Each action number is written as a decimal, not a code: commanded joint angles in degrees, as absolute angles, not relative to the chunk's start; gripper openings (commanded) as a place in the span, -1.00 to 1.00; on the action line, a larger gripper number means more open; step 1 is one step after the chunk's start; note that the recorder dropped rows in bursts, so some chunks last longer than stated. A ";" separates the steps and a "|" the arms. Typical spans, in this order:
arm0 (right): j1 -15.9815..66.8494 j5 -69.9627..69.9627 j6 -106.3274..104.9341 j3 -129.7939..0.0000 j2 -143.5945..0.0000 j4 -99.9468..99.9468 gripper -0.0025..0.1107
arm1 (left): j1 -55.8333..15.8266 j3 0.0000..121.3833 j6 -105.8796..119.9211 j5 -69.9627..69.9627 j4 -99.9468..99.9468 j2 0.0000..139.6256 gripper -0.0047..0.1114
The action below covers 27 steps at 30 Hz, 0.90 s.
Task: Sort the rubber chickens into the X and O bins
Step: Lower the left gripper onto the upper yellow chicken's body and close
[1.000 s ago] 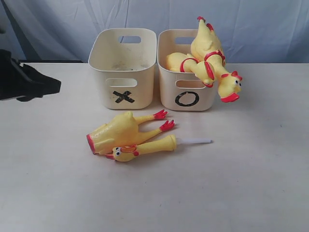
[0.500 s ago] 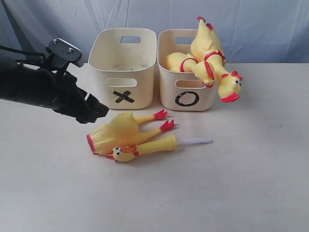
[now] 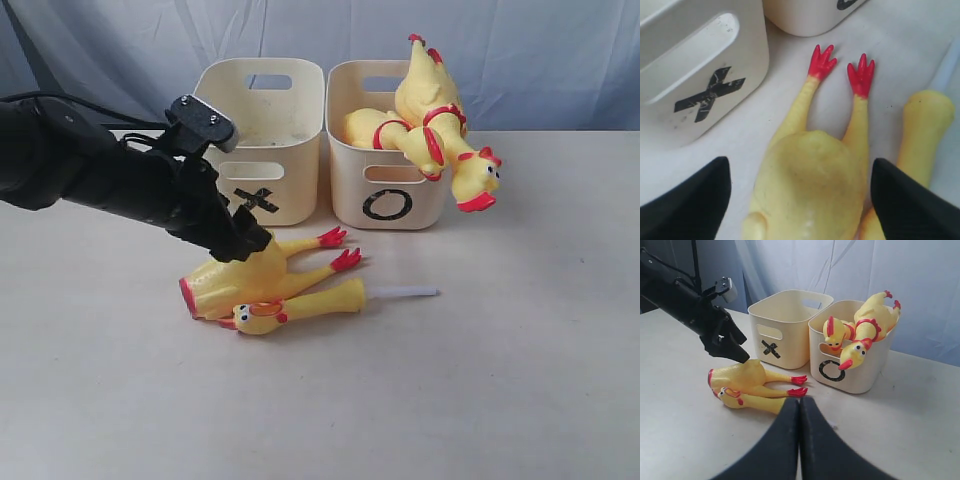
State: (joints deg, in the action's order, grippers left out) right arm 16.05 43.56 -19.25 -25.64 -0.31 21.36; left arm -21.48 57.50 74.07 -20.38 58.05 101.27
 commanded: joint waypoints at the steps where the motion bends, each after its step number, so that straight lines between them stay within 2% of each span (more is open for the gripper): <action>1: 16.16 42.85 -19.38 -25.39 0.00 21.09 -0.97 | -21.81 58.14 71.96 -21.00 58.37 101.93 0.35; 7: 16.16 42.85 -19.38 -25.39 0.00 21.09 -0.97 | -21.81 58.14 70.84 -23.57 57.67 104.73 0.48; 17: 16.16 42.85 -19.38 -25.39 0.00 21.09 -0.97 | -21.81 58.14 70.74 -22.49 55.42 107.96 0.48; 23: 16.16 42.85 -19.38 -25.39 0.00 21.09 -0.97 | -21.81 58.14 70.74 -23.07 55.42 109.98 0.46; 27: 16.16 42.85 -19.38 -25.39 0.00 21.09 -0.97 | -21.81 58.14 70.74 -23.19 55.42 109.98 0.29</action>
